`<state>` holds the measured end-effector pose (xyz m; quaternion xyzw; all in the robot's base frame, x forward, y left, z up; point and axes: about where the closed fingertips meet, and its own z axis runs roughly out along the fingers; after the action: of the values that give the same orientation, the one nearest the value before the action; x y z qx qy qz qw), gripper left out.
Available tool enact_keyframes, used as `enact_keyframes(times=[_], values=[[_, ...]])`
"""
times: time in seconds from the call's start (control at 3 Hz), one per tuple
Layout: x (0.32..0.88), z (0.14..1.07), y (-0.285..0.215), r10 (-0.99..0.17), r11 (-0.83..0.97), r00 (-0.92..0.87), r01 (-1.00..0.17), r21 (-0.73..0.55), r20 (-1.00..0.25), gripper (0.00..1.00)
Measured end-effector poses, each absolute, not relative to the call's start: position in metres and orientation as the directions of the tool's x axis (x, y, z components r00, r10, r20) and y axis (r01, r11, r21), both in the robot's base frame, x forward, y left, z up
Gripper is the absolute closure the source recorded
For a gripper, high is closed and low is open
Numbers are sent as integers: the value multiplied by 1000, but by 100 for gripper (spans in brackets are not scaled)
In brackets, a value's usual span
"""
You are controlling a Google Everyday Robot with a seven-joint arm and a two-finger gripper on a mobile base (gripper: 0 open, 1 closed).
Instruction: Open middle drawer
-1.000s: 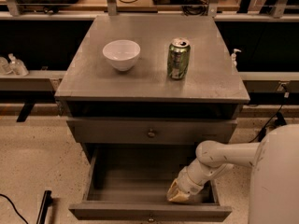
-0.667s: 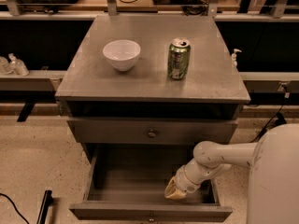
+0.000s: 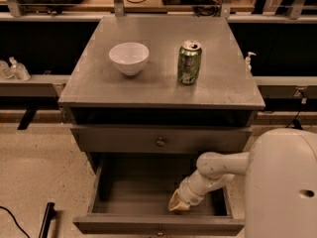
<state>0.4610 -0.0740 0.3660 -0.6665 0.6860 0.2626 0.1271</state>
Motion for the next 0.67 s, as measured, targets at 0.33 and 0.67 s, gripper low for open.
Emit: enact_keyframes(times=[0.33,0.67], values=[[449,360,-65,-845,-64,-72,-970,234,-529,100],[420,370,-59,-822,-99,-95,-947,306,-561,100]])
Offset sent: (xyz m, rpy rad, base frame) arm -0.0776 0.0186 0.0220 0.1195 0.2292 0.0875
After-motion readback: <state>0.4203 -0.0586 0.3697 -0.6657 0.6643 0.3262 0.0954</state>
